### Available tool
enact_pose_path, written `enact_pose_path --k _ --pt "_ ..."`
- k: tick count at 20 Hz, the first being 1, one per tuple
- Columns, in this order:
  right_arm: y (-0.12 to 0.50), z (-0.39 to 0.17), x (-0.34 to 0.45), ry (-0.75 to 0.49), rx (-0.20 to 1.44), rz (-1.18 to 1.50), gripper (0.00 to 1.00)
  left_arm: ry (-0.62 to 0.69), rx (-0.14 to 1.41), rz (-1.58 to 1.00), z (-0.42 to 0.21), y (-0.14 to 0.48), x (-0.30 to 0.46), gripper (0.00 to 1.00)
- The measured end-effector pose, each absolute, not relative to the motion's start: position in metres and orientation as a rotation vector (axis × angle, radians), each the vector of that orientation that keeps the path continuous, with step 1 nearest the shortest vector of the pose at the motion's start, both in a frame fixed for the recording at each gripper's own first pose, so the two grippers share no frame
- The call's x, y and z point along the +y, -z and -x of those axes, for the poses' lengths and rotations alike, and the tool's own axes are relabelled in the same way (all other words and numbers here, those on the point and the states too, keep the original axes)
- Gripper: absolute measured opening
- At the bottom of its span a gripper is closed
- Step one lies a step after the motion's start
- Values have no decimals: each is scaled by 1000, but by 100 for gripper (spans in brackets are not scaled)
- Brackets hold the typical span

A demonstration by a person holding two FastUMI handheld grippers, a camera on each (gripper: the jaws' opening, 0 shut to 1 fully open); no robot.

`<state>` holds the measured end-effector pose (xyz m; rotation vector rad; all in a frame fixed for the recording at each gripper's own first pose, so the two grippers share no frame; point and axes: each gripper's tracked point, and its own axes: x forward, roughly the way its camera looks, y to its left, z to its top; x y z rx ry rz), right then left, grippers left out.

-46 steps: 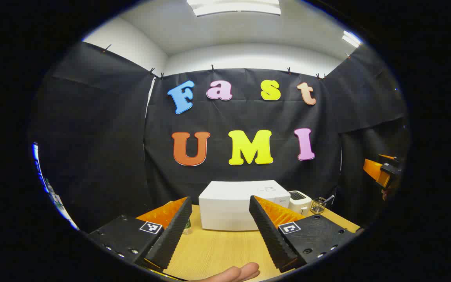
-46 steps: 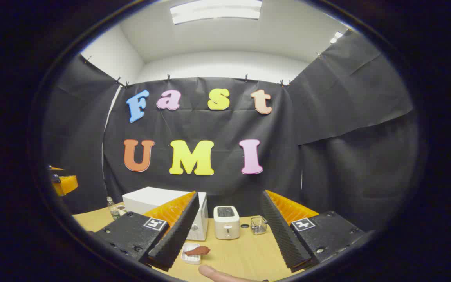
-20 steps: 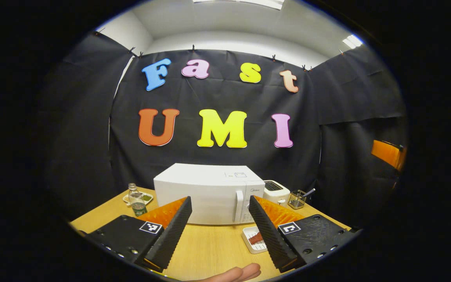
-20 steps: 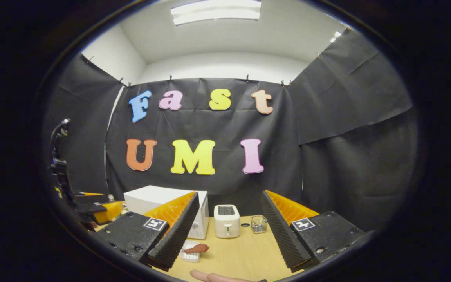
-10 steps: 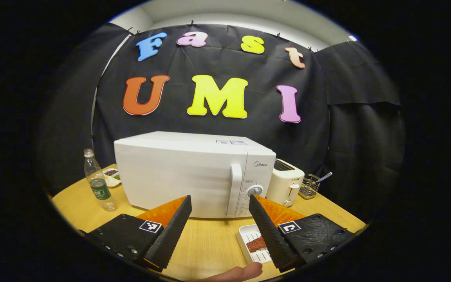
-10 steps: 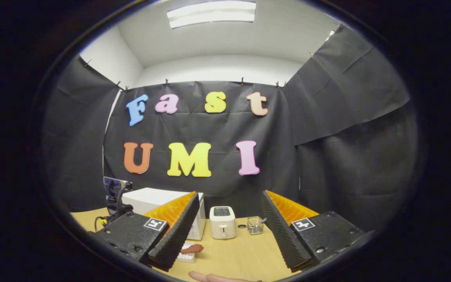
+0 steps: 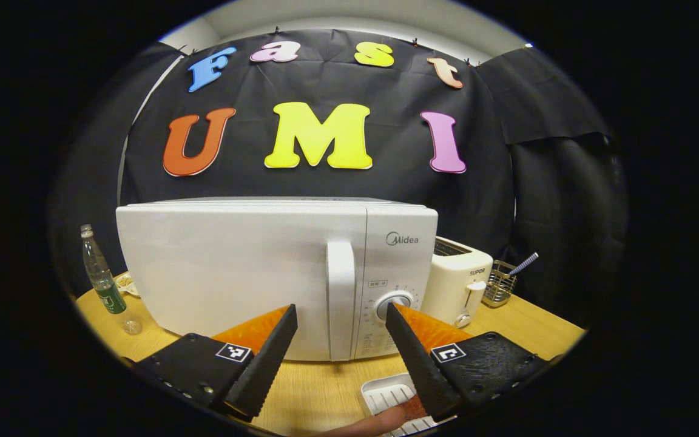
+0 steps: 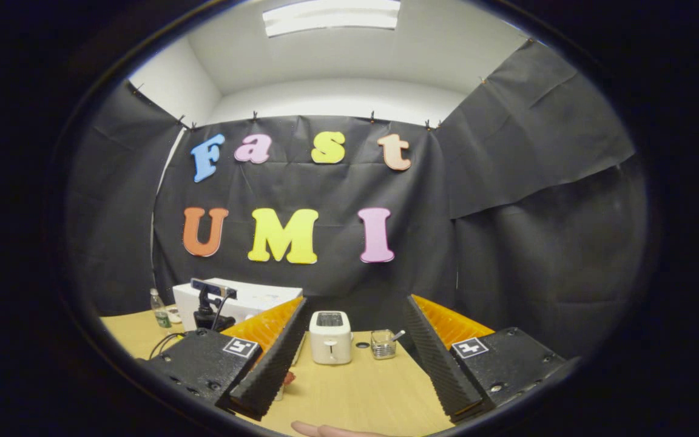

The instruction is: Open the microwave oven with the left hand, put the food in, and close the microwave oven.

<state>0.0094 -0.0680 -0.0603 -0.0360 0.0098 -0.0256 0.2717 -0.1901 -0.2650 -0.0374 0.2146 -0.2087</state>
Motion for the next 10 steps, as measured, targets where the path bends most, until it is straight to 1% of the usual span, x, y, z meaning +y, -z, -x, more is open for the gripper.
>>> enact_pose_path --k 1,2,3,4,5,6,7,8,9,10 --pt "65 -11 -72 32 16 39 95 200 209 63 -277 266 -192 92" --pt "69 -13 -72 29 20 38 100 212 218 85 -280 268 -197 91" --pt "73 -14 -71 27 26 35 100 226 212 89 -285 269 -202 89" --pt "75 -16 -72 24 31 31 95 216 219 72 -289 272 -199 60" --pt "77 -16 -73 21 32 25 100 182 254 42 -297 284 -188 43" --pt "76 -16 -74 23 34 21 100 188 305 61 -295 295 -192 37" --pt "78 -15 -74 23 36 21 100 204 312 87 -293 293 -193 39" --pt "78 -14 -73 20 39 23 100 204 316 116 -300 296 -197 35" --pt "77 -12 -73 20 38 27 94 205 328 117 -293 294 -194 26" --pt "74 -10 -73 22 33 31 100 197 335 98 -290 293 -192 22"
